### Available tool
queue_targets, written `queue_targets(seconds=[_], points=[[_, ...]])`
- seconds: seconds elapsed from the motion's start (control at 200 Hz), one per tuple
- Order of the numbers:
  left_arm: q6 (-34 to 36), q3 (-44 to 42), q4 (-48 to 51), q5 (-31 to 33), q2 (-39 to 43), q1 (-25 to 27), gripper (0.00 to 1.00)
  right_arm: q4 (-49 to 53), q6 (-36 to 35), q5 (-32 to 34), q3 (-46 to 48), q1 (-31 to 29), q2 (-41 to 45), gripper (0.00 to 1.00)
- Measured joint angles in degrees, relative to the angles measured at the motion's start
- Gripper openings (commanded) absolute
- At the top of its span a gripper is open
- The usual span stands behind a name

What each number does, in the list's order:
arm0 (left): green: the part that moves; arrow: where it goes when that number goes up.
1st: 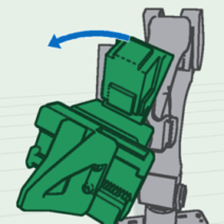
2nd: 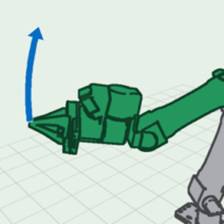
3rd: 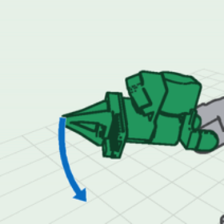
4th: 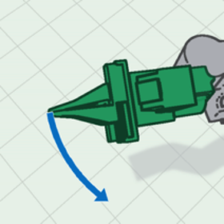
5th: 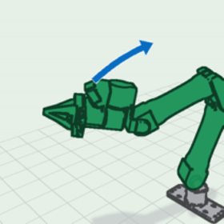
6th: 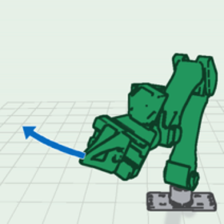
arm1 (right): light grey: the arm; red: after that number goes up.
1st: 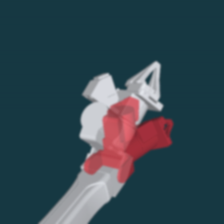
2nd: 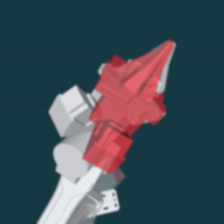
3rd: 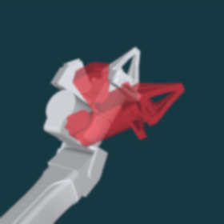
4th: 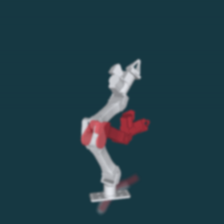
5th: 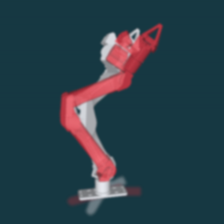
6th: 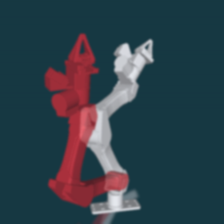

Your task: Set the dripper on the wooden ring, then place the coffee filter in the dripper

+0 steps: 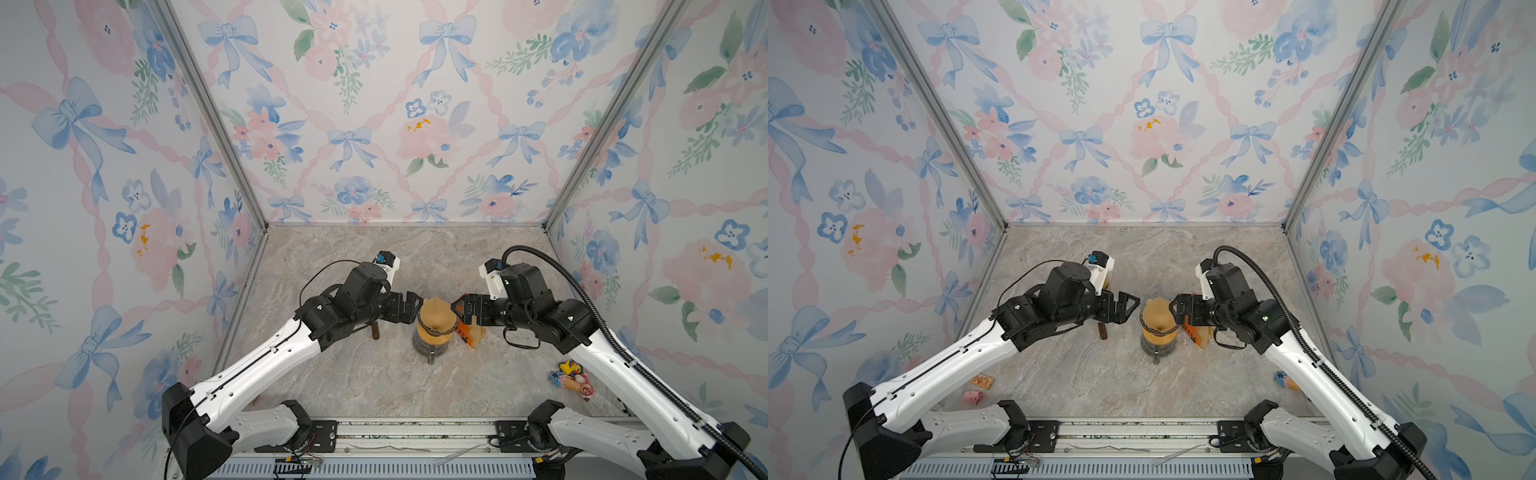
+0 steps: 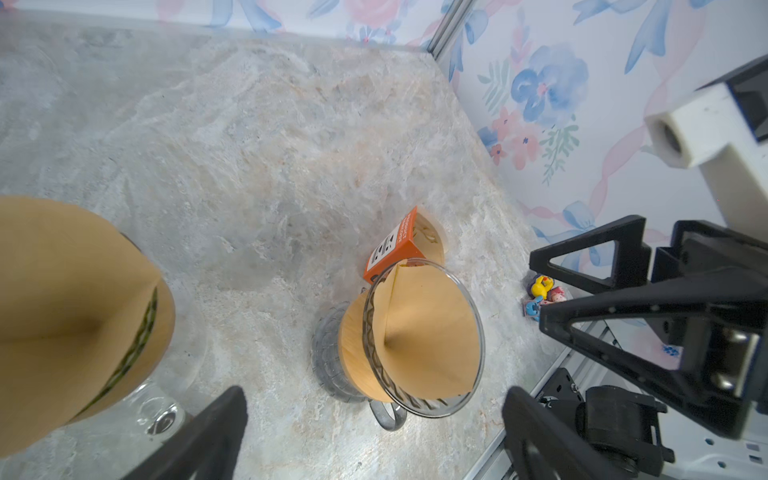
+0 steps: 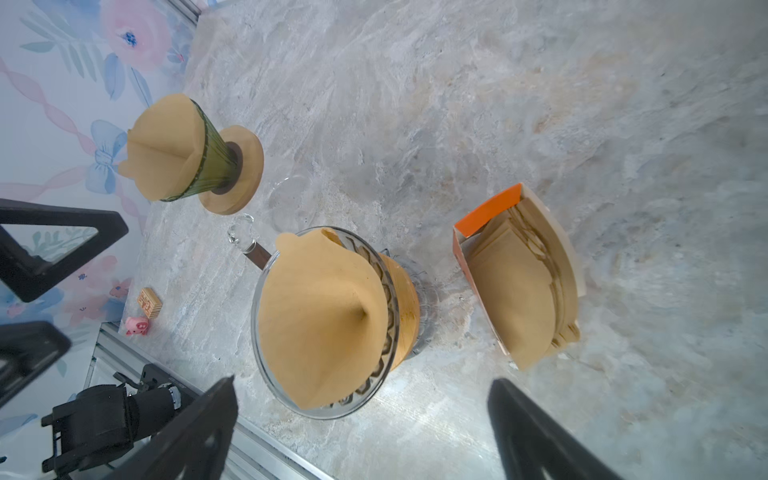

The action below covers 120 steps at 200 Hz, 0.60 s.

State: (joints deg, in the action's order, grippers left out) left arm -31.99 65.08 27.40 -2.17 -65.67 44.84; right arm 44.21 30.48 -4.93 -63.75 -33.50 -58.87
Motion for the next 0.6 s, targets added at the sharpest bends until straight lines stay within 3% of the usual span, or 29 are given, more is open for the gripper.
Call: queue_targets(seconds=[0.44, 0.6], points=[[6.2, -2.9, 0.1, 7.3, 12.4, -4.6, 0.98, 0.6, -1.5, 7.1, -0.3, 0.5, 3.2, 0.96], [9.1, -4.7, 0.2, 10.0, 14.8, -8.6, 0.98, -2.9, -1.5, 10.4, 4.1, 2.0, 7.0, 0.96]])
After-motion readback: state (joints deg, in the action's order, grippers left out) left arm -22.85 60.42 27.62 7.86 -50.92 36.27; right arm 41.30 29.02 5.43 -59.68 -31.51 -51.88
